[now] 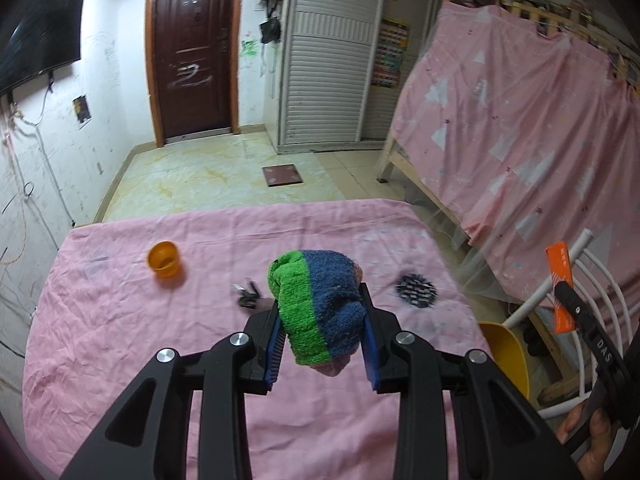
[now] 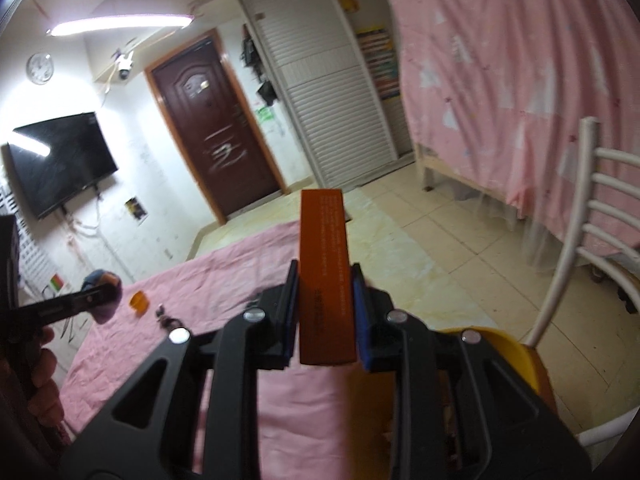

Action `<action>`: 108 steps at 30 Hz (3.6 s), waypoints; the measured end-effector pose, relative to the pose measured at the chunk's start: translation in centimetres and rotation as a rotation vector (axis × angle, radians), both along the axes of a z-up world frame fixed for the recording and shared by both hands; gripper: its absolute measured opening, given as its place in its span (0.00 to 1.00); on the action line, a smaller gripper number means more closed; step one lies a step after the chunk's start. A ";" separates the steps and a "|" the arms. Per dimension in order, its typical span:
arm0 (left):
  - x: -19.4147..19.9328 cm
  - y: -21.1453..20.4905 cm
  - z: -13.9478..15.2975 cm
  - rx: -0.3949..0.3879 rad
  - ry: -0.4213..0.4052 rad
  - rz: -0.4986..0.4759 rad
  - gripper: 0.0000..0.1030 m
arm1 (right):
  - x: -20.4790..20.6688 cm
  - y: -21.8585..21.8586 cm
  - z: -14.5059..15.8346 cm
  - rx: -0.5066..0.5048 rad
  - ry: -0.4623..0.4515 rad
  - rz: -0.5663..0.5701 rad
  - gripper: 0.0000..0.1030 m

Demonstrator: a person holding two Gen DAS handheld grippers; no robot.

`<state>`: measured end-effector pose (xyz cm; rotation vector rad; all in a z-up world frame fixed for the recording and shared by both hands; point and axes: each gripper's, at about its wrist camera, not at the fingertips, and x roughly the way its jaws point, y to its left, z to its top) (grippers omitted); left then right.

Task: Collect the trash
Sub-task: 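Carry the hat and orange box to the yellow bin and open both tools over it, then move both tools back over the orange cup and black cable on the bed, then grasp the orange cup with the left tool while the right tool grasps the black cable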

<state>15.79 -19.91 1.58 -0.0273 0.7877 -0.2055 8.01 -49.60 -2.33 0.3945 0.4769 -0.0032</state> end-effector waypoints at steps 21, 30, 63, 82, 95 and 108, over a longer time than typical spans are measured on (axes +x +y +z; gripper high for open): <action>-3.3 -12.3 -1.1 -0.010 0.037 -0.287 0.25 | -3.6 -7.5 -0.1 0.044 -0.035 -0.163 0.67; -3.7 -18.2 -2.5 -0.063 0.093 -0.447 0.27 | -5.1 -9.2 0.3 0.090 -0.092 -0.208 0.71; 0.5 -9.9 -2.9 -0.068 0.101 -0.294 0.67 | -1.0 -2.2 -0.4 -0.015 -0.015 -0.073 0.77; 4.4 2.8 -3.4 -0.022 0.071 -0.085 0.69 | 3.2 6.6 -1.7 -0.056 0.056 0.155 0.77; 6.7 8.9 -3.8 0.005 0.058 0.030 0.69 | 6.3 12.8 -1.3 -0.114 0.088 0.305 0.77; 10.6 14.5 -5.1 0.048 0.086 0.180 0.69 | 9.3 18.2 -1.2 -0.187 0.129 0.455 0.77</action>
